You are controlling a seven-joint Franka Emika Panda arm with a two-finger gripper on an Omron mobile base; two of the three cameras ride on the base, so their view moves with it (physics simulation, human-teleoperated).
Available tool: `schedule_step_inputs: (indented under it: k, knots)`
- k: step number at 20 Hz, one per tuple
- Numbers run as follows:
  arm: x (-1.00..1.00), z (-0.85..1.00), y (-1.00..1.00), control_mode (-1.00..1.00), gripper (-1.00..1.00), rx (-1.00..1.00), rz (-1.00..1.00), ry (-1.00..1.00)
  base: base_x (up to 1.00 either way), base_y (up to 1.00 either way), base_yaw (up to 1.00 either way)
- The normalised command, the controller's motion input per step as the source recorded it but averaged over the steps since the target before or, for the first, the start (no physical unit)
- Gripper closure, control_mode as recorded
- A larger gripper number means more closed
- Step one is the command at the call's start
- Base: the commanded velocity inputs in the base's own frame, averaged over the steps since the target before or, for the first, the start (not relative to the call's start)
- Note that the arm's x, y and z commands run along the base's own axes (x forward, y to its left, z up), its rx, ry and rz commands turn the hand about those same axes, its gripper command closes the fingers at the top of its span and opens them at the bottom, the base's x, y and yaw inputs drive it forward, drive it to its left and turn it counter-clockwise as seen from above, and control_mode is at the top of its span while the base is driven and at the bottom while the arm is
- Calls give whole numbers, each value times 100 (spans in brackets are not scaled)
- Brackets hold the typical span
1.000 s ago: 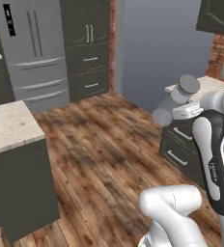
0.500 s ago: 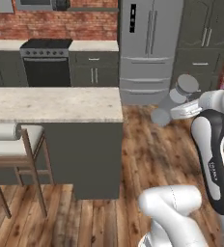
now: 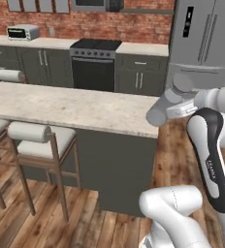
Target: Place the pitcher and cup on the dining counter for serving.
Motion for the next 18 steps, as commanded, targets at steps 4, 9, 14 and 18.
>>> schedule_step_inputs:
  k: [4,9,14,18]
  knots:
    - [0,0,0,100,100,0,0,0,76,-7,11]
    - [0,0,0,100,100,0,0,0,98,0,8]
    - [0,0,0,100,100,0,0,0,90,0,10]
    - [0,0,0,100,100,0,0,0,61,6,14]
